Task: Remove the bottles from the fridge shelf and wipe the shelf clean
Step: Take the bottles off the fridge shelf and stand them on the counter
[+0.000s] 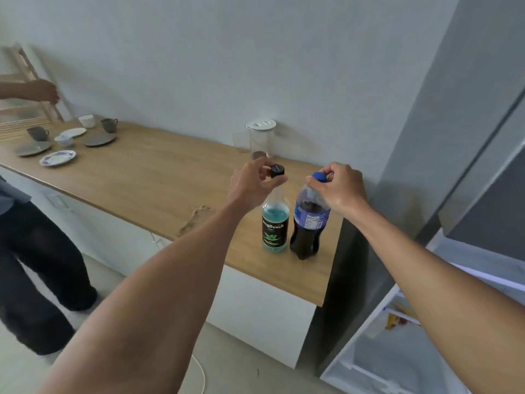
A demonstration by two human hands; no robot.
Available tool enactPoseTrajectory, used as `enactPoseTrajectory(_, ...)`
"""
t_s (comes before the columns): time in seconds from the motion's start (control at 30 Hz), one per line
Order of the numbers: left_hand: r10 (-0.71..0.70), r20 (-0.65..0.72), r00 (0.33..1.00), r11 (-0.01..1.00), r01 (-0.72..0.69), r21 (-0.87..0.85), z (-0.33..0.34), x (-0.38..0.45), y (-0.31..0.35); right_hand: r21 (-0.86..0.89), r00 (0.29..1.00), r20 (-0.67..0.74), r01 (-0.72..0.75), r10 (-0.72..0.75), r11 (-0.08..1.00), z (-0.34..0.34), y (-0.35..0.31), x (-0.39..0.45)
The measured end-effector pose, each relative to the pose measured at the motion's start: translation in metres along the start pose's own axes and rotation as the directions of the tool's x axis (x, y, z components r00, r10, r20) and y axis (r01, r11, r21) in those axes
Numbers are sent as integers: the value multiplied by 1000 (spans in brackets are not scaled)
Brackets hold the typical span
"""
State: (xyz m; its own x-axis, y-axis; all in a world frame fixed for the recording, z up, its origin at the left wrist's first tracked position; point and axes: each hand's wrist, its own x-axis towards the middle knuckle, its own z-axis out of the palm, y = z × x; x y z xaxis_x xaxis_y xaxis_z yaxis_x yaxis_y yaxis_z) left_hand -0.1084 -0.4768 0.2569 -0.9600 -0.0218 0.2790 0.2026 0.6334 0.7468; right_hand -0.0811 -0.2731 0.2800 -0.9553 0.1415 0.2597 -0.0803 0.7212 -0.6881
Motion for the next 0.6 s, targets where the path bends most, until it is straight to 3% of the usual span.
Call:
enactPoseTrajectory(0.33, -7, 69, 998, 995, 14, -96, 20, 39, -9, 49, 999, 10, -43, 42, 998, 25, 13, 35)
enactPoseTrajectory(0.5, -59, 159, 986, 988, 80, -133, 10, 6, -6, 116, 998, 5, -62, 62, 991, 18, 23, -9)
enactPoseTrajectory(0.6, -170, 89, 981, 977, 179, -114, 12, -34, 1, 121, 997, 74, -43, 34, 992, 3, 40, -59)
